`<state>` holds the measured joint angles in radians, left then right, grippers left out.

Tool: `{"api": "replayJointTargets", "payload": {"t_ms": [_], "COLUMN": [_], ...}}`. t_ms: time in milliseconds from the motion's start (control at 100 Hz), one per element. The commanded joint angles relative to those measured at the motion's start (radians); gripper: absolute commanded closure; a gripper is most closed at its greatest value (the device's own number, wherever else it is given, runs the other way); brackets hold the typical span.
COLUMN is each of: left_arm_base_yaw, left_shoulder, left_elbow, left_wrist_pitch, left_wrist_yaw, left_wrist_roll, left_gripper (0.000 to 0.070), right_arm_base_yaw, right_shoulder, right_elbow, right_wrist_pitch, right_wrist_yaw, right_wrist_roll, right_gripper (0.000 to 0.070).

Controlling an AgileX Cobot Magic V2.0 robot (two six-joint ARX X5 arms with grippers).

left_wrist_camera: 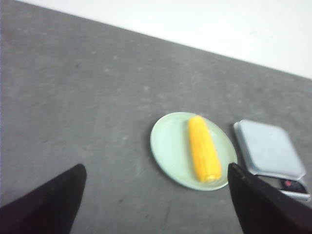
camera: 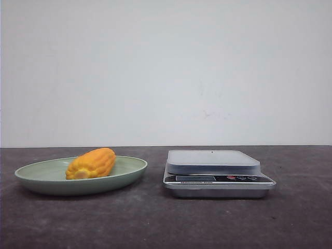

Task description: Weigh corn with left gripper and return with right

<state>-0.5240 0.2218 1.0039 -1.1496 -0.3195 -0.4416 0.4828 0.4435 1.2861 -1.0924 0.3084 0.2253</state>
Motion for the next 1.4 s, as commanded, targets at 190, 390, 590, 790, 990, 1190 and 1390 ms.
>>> {"api": "replayJointTargets", "payload": {"t_ms": [190,390,590,790,990,1190,1390], "left_arm_base_yaw": [-0.003,-0.003,-0.003,-0.003,-0.003,-0.003,0.003], "left_shoulder": [-0.001,-0.001,0.000,0.000,0.000,0.000,-0.002], "left_elbow": [-0.060,-0.098,-0.109,-0.109,-0.108,-0.108,-0.109], "left_wrist_pitch": [0.143,0.230,0.257,0.253,0.253,0.253,0.253], "left_wrist_yaw": [0.007,0.006,0.006,0.006,0.006,0.006,0.006], "left_wrist_roll": [0.033,0.045,0.055,0.056,0.056,0.056,0.056], "left_gripper": [0.0233,0.0688,0.0690,0.0688,0.0688,0.0688,0.0688], "right_arm_base_yaw": [0.005,0.005,0.005,0.006,0.006,0.006,0.006], "right_shoulder": [-0.151,-0.181,-0.181,-0.181,-0.181,-0.181,-0.181], "right_elbow": [-0.326,-0.451,-0.458,-0.458,-0.458,-0.458,-0.458], "right_wrist_pitch": [0.163,0.291,0.330,0.325,0.346,0.346,0.346], "right_wrist_yaw": [-0.114,-0.113,-0.114,-0.117,-0.118,-0.117,-0.117], "right_wrist_roll": [0.064,0.057,0.049,0.055,0.055,0.055,0.055], "right_gripper": [0.0193,0.0685,0.0689,0.0688,0.0688,0.0688,0.0688]}}
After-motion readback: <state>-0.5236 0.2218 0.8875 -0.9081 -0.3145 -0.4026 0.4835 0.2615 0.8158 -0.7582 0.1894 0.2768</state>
